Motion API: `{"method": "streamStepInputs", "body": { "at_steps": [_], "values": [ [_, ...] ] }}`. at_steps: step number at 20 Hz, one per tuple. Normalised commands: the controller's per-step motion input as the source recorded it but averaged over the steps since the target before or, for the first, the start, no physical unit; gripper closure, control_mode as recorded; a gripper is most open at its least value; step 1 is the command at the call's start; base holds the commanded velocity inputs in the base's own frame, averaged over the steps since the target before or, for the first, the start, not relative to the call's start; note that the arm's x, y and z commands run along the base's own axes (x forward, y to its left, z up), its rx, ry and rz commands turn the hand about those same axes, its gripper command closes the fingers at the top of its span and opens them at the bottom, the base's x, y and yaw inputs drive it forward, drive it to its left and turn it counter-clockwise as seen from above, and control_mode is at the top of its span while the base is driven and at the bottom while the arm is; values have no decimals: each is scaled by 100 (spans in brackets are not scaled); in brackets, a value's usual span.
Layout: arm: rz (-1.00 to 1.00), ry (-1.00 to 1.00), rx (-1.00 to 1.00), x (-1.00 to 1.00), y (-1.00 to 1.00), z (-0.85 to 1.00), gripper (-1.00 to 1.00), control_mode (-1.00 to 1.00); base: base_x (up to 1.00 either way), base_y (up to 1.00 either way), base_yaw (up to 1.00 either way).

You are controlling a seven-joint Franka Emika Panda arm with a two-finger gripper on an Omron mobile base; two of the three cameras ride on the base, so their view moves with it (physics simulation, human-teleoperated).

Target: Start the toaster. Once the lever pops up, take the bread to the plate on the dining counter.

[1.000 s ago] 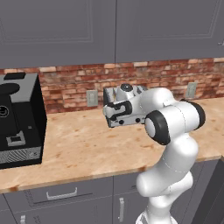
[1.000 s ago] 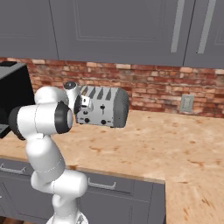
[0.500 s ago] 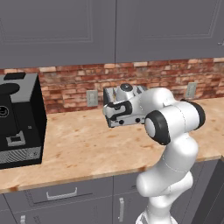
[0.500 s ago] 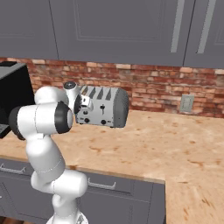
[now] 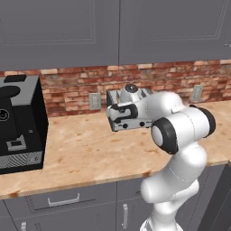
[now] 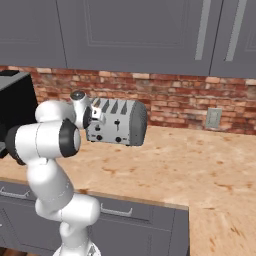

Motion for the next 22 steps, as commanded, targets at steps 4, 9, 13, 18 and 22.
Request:
{"method": "streamStepInputs", "body": {
  "at_steps": [4,9,13,18,22],
  "values": [
    [0,-9,0,-14,-1,27,-100,-100,0,0,0],
    [0,-22,0,-34,0,21,-100,-100,0,0,0],
    [0,-23,0,-8,0,11,-100,-100,0,0,0],
    [-1,-25,0,-2,0,16,-100,-100,0,0,0],
    [-2,-16,0,0,7,23,-100,-100,0,0,0]
  ]
}}
